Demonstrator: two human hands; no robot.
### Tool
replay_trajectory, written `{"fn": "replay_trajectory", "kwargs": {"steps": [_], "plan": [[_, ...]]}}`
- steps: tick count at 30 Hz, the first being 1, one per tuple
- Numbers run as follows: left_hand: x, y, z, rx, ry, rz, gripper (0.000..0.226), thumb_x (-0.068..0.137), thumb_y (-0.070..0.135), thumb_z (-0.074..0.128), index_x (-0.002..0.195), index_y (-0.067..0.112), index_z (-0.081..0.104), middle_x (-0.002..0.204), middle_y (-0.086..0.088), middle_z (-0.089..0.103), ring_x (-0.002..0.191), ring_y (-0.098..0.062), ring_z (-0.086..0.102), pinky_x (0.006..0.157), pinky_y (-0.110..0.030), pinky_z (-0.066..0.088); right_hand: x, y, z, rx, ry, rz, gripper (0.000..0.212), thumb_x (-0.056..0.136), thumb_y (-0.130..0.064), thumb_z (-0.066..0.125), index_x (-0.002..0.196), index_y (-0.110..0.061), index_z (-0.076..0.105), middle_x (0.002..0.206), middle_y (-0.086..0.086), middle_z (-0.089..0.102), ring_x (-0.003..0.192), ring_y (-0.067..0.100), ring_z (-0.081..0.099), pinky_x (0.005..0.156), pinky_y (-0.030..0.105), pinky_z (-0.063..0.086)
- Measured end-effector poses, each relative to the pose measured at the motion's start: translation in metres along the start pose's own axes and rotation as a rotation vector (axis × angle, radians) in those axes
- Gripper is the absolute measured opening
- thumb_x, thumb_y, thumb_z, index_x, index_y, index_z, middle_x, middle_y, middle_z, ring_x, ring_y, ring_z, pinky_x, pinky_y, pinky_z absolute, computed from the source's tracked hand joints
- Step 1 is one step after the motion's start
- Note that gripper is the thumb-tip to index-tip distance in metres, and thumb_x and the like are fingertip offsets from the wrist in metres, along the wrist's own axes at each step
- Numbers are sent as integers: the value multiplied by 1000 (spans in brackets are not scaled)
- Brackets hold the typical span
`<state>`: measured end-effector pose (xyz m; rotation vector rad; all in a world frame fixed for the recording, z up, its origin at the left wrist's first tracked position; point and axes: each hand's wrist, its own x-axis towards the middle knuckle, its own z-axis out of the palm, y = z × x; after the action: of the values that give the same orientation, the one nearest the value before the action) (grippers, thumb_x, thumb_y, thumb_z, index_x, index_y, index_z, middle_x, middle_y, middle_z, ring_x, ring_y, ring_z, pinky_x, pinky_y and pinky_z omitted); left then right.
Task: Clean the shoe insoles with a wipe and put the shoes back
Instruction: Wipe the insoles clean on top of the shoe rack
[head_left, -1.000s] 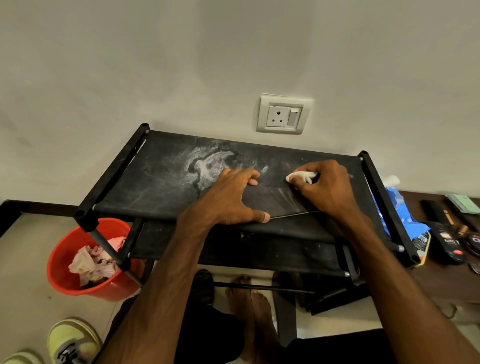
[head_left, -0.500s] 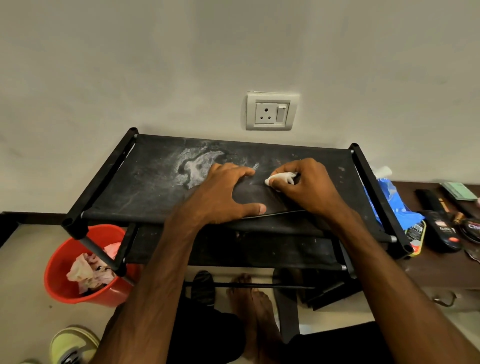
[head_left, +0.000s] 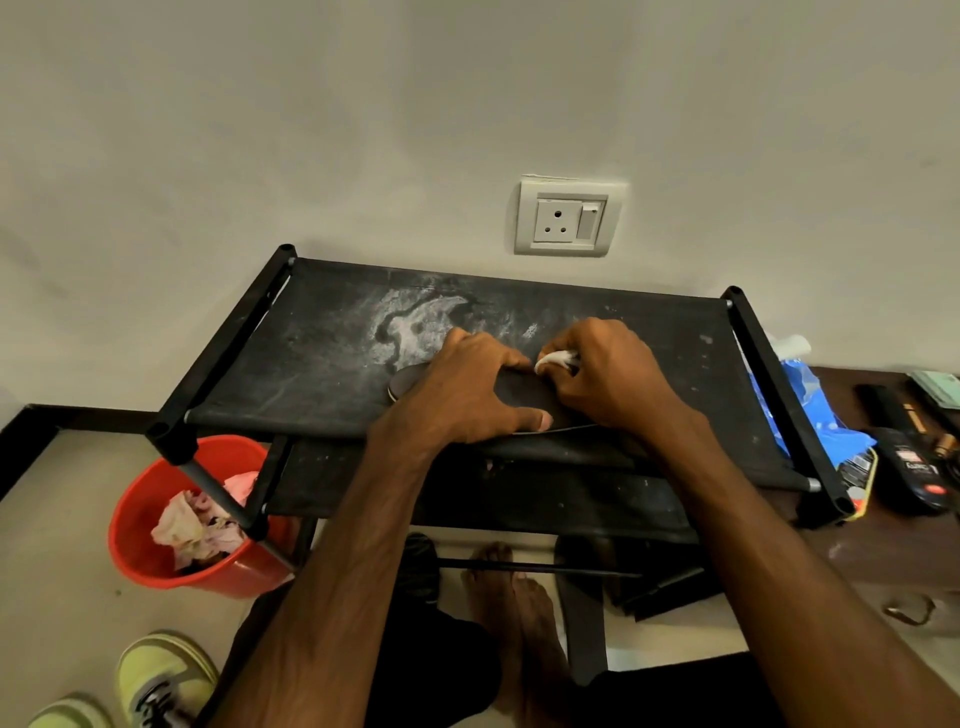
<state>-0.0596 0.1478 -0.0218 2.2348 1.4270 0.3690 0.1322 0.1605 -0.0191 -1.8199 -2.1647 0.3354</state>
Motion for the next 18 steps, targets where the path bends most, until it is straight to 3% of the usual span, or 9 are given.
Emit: {"fn": "replay_trajectory", "kwargs": {"steps": [9,14,18], "plan": [[2,-2,3,-54,32,-19,76,71,64,79,137,33,59,131,5,55,130,-19,33,104,-35,35,-16,9,-11,141,91,-43,10,90,-30,74,97,-35,80,93,-11,76,83,10,67,75,36,57],[-1,-5,0,-52,-6,16,68,77,62,76,137,36,58,133,5,54,129,-19,33,102,-35,31,-17,-6,-5,98,19,-82,12,92,-33,73,101,-31,80,99,-4,76,91,18,69,82,47,58],[-2,-5,0,-82,2,60,65,79,58,76,136,33,59,133,5,55,118,-2,29,102,-27,21,-12,-7,-5,64,3,-83,10,91,-34,74,100,-34,80,98,-7,75,89,17,68,77,40,57]]}}
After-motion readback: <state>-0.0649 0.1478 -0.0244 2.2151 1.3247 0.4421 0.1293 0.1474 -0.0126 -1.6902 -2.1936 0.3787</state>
